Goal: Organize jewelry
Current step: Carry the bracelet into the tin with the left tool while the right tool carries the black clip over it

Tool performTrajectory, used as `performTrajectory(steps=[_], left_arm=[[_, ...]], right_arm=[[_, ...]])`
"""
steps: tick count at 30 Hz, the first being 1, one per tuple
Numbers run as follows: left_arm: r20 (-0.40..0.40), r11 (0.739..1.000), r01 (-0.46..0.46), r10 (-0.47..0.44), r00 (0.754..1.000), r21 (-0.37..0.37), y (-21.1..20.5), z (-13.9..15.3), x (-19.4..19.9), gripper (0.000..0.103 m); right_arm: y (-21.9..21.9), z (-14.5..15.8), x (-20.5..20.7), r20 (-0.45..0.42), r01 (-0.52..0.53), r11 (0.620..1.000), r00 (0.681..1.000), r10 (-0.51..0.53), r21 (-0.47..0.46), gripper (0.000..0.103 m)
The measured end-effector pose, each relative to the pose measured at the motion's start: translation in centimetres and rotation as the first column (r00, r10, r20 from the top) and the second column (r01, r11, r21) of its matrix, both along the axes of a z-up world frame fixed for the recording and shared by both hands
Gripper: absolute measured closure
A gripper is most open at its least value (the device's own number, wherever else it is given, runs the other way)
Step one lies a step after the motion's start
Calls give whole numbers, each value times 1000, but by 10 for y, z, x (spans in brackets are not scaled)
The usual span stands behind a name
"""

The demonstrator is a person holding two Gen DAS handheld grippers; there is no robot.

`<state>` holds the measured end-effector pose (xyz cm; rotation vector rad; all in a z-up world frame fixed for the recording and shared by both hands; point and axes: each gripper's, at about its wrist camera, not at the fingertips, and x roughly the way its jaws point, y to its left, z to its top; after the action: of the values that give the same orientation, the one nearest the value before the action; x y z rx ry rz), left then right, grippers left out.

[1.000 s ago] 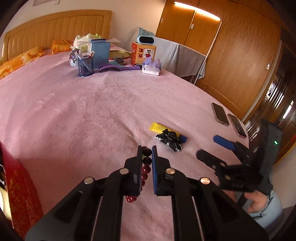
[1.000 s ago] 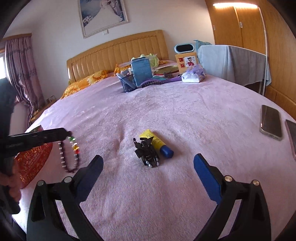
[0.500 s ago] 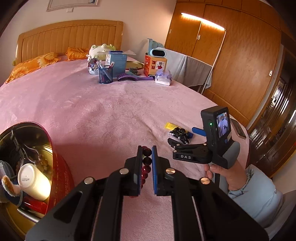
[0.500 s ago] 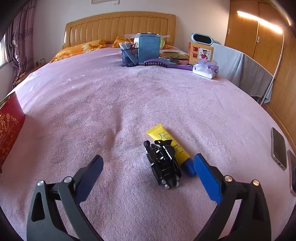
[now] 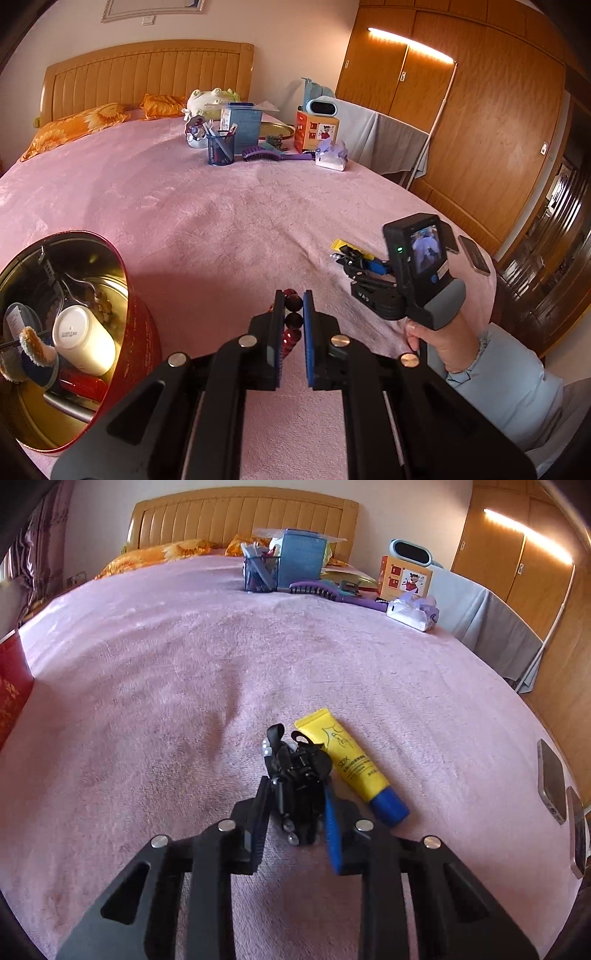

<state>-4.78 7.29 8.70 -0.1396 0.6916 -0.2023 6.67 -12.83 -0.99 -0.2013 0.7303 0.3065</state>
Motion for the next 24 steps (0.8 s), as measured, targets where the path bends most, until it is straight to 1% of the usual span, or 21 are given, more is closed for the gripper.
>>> performTrajectory(steps=[2, 3, 6, 8, 11, 14, 17, 20, 22, 24], left_arm=[[11, 1000, -8, 8, 1000, 4, 4, 4, -9, 93], [12, 1000, -13, 13, 1000, 2, 6, 4, -12, 93], [9, 1000, -27, 27, 1000, -9, 10, 4, -18, 93], [7, 999, -27, 28, 1000, -18, 11, 3, -22, 93], [16, 1000, -21, 21, 1000, -16, 9, 4, -27, 93], [28, 1000, -23, 23, 999, -17, 10, 9, -31, 93], [52, 999, -35, 36, 998, -21, 15, 17, -35, 93], [94, 998, -64, 66, 993, -21, 28, 29, -45, 93], [122, 995, -94, 97, 988, -25, 43, 36, -54, 93], [145, 991, -128, 131, 981, -34, 61, 42, -65, 93]], right_arm=[[-15, 26, -15, 36, -14, 991, 999, 9, 133, 75], [-19, 35, -22, 38, -26, 983, 999, 20, 182, 75], [-28, 54, -44, 41, -49, 959, 998, 39, 280, 75], [-31, 61, -57, 39, -58, 947, 998, 48, 317, 75], [-28, 65, -76, 33, -83, 936, 997, 76, 341, 75], [-17, 77, -93, 54, -139, 935, 990, 128, 325, 75], [-5, 100, -113, 109, -211, 924, 977, 185, 318, 75], [8, 124, -133, 178, -292, 900, 953, 246, 323, 75], [20, 136, -146, 218, -330, 890, 938, 271, 316, 75], [35, 143, -155, 227, -359, 881, 927, 299, 308, 75]])
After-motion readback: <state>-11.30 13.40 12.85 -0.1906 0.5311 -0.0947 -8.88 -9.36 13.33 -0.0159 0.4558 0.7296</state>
